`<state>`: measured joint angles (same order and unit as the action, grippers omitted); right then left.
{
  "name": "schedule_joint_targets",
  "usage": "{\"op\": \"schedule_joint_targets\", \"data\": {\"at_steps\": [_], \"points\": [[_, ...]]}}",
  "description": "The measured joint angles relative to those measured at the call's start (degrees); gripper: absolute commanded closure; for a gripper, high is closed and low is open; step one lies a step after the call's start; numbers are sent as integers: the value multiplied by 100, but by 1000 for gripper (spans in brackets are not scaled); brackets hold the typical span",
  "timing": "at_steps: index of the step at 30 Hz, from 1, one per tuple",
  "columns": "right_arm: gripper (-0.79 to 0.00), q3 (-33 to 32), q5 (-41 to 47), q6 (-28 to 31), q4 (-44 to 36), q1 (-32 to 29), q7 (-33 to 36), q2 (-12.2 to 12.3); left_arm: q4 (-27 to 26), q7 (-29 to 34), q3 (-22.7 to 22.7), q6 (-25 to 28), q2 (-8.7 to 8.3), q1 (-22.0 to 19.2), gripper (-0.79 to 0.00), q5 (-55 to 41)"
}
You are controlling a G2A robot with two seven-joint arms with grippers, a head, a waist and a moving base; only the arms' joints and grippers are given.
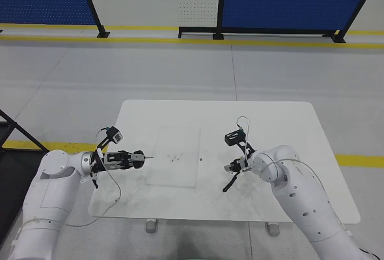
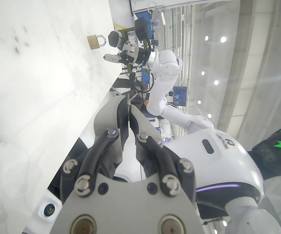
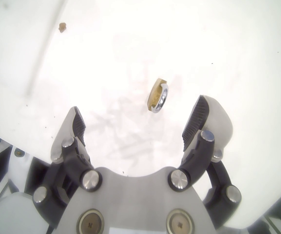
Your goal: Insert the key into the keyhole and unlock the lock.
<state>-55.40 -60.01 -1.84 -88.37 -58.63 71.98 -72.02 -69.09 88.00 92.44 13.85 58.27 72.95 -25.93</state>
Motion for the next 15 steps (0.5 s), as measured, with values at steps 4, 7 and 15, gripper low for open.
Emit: {"op": "schedule_joint_targets", "data": {"at_steps": [4, 7, 15], "points": [[-785, 0, 0, 0, 0, 0, 0, 0, 0, 0, 0, 0, 0, 0, 0, 0], [-785, 0, 0, 0, 0, 0, 0, 0, 0, 0, 0, 0, 0, 0, 0, 0], [-785, 106, 50, 180, 163, 124, -8, -34, 0, 0, 0, 0, 0, 0, 0, 0]]}}
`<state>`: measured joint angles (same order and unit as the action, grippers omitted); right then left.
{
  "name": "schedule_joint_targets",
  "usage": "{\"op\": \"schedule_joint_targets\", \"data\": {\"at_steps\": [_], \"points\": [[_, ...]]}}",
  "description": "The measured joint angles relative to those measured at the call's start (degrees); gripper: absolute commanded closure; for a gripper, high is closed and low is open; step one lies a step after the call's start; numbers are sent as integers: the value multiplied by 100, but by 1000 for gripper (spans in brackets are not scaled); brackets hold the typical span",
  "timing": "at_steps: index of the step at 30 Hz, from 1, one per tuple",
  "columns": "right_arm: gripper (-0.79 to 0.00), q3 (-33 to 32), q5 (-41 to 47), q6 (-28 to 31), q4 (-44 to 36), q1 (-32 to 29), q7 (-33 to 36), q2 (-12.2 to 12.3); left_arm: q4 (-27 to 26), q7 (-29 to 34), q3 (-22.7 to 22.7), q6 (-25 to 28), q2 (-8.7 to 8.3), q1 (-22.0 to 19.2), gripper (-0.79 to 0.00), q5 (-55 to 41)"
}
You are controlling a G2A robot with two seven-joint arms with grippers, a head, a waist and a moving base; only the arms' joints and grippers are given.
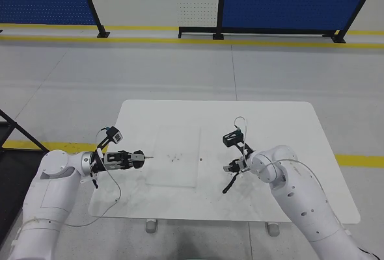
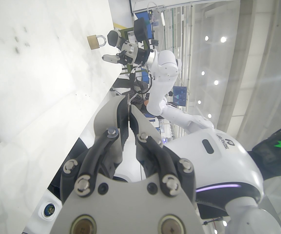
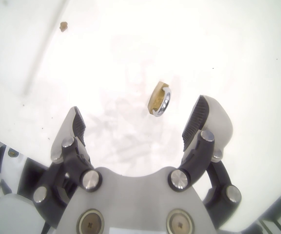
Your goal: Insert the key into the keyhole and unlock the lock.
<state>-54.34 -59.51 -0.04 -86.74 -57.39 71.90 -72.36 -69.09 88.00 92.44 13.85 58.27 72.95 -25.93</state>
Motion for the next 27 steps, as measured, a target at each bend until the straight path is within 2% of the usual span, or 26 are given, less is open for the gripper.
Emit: {"op": "schedule_joint_targets", "data": {"at_steps": [14, 27], "points": [[-785, 299, 614, 17, 1180, 861, 787, -185, 0, 0, 0, 0, 0, 0, 0, 0], [-785, 665, 845, -159, 1994, 1289, 624, -386, 0, 0, 0, 0, 0, 0, 0, 0]]}}
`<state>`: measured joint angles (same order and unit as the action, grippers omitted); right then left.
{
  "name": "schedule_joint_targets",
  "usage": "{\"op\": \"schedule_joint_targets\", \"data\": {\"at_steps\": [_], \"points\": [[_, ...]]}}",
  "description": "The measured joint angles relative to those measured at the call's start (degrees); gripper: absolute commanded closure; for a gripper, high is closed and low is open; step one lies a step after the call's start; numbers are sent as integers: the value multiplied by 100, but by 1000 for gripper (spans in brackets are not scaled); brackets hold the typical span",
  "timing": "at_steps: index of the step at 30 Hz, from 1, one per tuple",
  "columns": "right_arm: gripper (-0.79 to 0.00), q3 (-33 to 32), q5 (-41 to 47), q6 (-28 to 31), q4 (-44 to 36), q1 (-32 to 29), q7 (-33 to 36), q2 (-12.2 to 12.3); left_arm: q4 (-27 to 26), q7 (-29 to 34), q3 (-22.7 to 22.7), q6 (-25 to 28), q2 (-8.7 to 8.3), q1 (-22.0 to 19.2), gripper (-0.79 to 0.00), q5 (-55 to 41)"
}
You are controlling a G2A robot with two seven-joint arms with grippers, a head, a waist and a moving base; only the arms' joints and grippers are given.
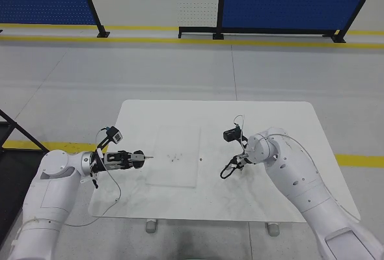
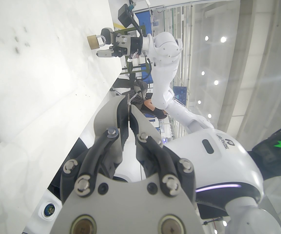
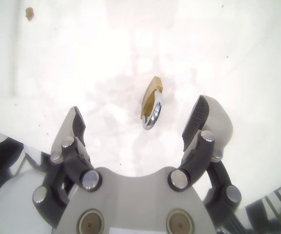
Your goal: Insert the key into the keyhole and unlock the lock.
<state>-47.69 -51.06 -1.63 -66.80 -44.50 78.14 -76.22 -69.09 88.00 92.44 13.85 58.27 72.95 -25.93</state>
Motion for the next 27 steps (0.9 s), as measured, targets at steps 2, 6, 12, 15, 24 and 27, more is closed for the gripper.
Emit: {"op": "schedule_joint_targets", "data": {"at_steps": [2, 6, 12, 15, 24, 27], "points": [[-714, 51, 14, -26, 111, 44, -41, -30, 0, 0, 0, 0, 0, 0, 0, 0], [-576, 96, 81, -53, 261, 105, -54, -68, 0, 0, 0, 0, 0, 0, 0, 0], [-397, 138, 80, -93, 398, 166, -67, -101, 0, 0, 0, 0, 0, 0, 0, 0], [-385, 145, 54, -113, 425, 184, -80, -110, 0, 0, 0, 0, 0, 0, 0, 0], [-351, 193, -41, -108, 493, 235, -45, -135, 0, 0, 0, 0, 0, 0, 0, 0], [-302, 204, -50, -95, 527, 247, -37, -145, 0, 0, 0, 0, 0, 0, 0, 0]]}}
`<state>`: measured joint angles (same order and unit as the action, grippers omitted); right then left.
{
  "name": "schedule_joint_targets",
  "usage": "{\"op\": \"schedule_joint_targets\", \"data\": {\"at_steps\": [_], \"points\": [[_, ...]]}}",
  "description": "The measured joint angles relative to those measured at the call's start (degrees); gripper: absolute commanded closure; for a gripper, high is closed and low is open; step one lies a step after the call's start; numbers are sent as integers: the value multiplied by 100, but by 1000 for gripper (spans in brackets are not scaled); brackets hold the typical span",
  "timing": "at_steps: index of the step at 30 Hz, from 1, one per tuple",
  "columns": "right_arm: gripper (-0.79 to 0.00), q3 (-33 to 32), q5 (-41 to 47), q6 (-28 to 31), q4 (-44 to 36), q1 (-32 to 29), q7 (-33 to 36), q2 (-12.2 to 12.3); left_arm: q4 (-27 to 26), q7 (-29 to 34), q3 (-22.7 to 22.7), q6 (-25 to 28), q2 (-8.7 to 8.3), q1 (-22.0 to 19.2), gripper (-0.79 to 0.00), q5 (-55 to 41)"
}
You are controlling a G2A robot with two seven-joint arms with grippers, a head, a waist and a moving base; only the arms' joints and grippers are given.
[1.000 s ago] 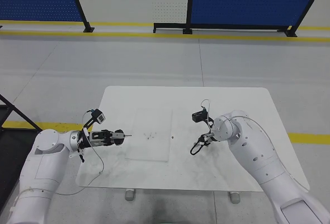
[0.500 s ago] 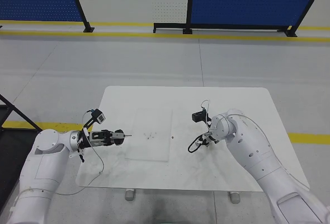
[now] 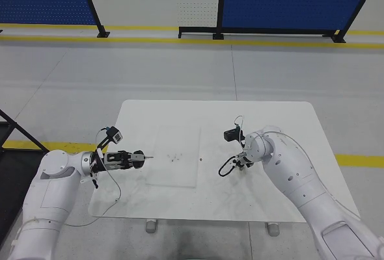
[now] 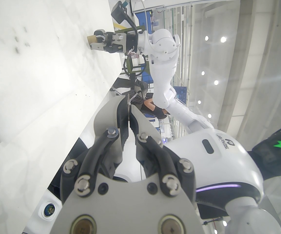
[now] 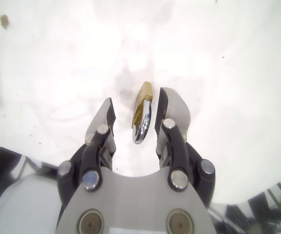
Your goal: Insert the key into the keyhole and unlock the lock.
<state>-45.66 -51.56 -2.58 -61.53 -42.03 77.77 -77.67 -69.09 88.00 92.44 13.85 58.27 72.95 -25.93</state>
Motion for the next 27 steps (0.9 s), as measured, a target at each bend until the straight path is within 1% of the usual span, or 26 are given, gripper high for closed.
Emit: {"op": "schedule_joint_targets", "data": {"at_steps": [1, 3, 4, 6, 7, 8, 9, 10, 16, 19, 24, 27], "points": [[-283, 1, 1, 9, 12, 3, 0, -2, 0, 0, 0, 0, 0, 0, 0, 0], [-286, -2, 9, 20, 49, 9, -9, -7, 0, 0, 0, 0, 0, 0, 0, 0], [-274, -4, 14, 25, 65, 12, -13, -10, 0, 0, 0, 0, 0, 0, 0, 0], [-222, -11, 35, 38, 106, 18, -23, -15, 0, 0, 0, 0, 0, 0, 0, 0], [-185, -11, 36, 43, 121, 23, -28, -17, 0, 0, 0, 0, 0, 0, 0, 0], [-114, -10, 33, 47, 138, 29, -32, -21, 0, 0, 0, 0, 0, 0, 0, 0], [-15, -8, 33, 50, 148, 33, -32, -24, 0, 0, 0, 0, 0, 0, 0, 0], [0, -7, 35, 50, 158, 37, -32, -27, 0, 0, 0, 0, 0, 0, 0, 0], [0, -19, 58, 39, 174, 53, -24, -40, 0, 0, 0, 0, 0, 0, 0, 0], [0, -179, 251, 53, 135, 35, -72, -16, 0, 0, 0, 0, 0, 0, 0, 0], [0, -870, 1000, 96, -9, -87, -113, 124, 0, 0, 0, 0, 0, 0, 0, 0], [0, -1396, 1613, 326, -151, -300, -151, 239, 0, 0, 0, 0, 0, 0, 0, 0]]}}
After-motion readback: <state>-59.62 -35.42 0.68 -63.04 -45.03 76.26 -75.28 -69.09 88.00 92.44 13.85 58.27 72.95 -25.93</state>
